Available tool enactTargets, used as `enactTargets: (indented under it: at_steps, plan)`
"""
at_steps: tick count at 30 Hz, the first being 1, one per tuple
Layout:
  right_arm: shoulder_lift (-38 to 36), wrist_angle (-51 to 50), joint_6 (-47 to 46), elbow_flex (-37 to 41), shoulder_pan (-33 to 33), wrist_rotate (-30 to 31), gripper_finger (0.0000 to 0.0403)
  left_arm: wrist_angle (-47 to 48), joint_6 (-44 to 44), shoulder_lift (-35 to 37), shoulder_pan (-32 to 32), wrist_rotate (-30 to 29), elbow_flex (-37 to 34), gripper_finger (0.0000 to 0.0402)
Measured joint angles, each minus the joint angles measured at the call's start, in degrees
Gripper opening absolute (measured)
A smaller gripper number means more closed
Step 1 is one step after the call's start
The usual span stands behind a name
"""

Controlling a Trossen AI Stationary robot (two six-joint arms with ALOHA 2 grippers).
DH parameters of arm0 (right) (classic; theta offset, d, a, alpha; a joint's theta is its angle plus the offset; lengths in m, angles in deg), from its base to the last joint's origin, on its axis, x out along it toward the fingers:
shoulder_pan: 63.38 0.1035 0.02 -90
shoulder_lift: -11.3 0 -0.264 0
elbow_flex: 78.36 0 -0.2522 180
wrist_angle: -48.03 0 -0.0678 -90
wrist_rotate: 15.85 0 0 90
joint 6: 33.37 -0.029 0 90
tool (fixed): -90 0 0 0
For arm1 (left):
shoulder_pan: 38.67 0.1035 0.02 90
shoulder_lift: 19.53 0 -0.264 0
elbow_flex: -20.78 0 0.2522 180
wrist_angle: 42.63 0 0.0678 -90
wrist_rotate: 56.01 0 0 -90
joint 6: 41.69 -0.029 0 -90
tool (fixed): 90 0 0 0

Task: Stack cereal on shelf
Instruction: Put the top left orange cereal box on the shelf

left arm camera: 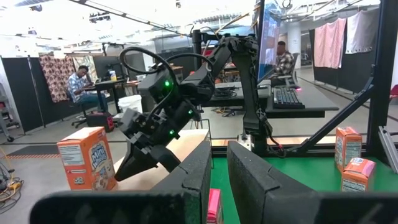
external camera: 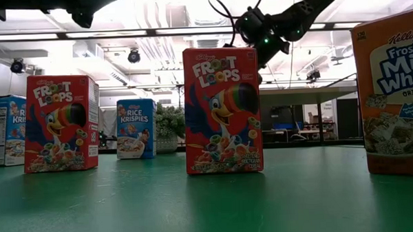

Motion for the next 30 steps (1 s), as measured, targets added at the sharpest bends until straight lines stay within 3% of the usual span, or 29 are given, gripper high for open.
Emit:
enactTargets:
  at_steps: [18,23,26,30]
  plan:
    - [0.4,9.4,1.1,0.0,1.0,-1.8,0.0012,-0.1,-0.1,0.0,0.0,0.0,0.0,0.0037]
    - [0.4,10.7,6.1,-0.1,1.8,-11.9,0.0012,-0.2,-0.2,0.0,0.0,0.0,0.0,0.0037]
    - [0.4,10.6,7.7,-1.7,3.0,-6.4,0.0012,-0.2,-0.2,0.0,0.0,0.0,0.0,0.0037]
    - [0.4,10.6,9.5,-3.9,2.8,-4.6,0.0012,-0.3,-0.2,0.0,0.0,0.0,0.0,0.0037]
